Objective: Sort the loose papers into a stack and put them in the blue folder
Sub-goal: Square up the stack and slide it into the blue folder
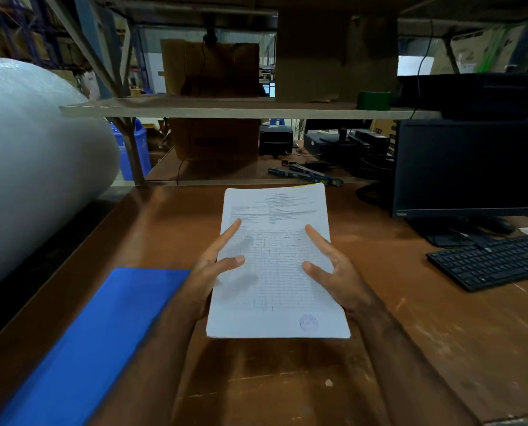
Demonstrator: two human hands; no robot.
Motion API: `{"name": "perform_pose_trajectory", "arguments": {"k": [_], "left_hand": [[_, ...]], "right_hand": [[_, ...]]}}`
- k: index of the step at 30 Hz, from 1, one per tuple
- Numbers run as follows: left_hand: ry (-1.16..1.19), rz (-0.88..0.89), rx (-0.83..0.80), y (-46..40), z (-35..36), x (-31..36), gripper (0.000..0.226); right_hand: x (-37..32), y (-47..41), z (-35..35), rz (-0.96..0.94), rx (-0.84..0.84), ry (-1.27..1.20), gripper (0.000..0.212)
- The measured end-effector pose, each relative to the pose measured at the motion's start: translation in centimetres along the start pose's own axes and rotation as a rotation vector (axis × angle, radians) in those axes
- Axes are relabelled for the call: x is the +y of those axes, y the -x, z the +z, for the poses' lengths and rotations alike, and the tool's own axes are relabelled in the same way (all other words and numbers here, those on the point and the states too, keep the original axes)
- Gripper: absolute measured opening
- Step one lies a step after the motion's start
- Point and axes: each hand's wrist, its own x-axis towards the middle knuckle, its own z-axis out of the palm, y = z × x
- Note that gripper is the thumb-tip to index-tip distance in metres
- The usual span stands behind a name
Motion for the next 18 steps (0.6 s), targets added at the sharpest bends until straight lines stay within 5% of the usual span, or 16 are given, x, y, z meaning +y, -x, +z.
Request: {"name": "perform_pose_trajectory", "arguments": {"k": [14, 18], "left_hand": [[-0.157, 0.091, -0.005, 0.9, 0.7, -0.1, 0.079], [0.014, 0.028, 0.116, 1.5, -0.2, 0.5, 0.076]], "right_hand": [[0.0, 1.4, 0.9, -0.048, 0.035, 0.069, 0.077], [0.3, 0.6, 1.1, -0.073, 0.125, 0.01, 0.074]]}}
